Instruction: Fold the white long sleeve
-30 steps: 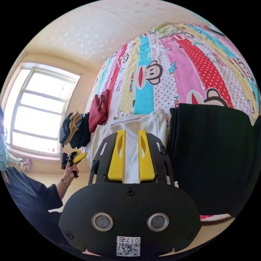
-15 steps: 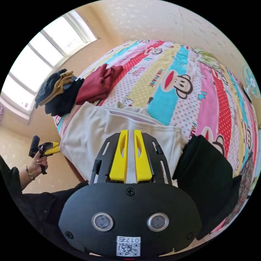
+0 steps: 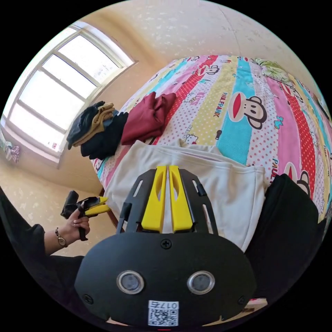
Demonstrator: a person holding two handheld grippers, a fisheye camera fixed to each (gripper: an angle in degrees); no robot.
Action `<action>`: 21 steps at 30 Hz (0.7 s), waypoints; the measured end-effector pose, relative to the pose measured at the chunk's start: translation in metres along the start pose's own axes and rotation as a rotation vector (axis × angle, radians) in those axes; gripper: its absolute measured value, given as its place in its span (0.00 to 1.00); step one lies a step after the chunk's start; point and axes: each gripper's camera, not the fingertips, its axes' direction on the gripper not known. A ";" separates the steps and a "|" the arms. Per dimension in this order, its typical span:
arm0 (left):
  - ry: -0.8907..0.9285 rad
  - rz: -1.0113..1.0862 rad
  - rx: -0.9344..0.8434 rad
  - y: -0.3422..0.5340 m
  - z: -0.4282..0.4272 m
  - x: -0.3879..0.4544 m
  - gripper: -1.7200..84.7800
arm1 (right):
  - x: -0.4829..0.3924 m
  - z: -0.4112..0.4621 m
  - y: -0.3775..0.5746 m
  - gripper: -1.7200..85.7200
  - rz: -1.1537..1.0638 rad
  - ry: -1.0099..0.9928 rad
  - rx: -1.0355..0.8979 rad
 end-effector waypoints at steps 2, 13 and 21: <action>0.015 -0.044 0.053 0.005 0.000 -0.006 0.13 | -0.017 0.050 0.028 0.03 -0.025 0.113 -0.138; -0.002 0.910 -0.362 0.120 0.111 0.193 0.09 | 0.102 -0.100 0.042 0.03 0.054 0.023 -0.089; 0.061 0.857 -0.550 0.193 0.228 0.168 0.15 | 0.238 -0.277 0.142 0.06 0.375 0.071 -0.024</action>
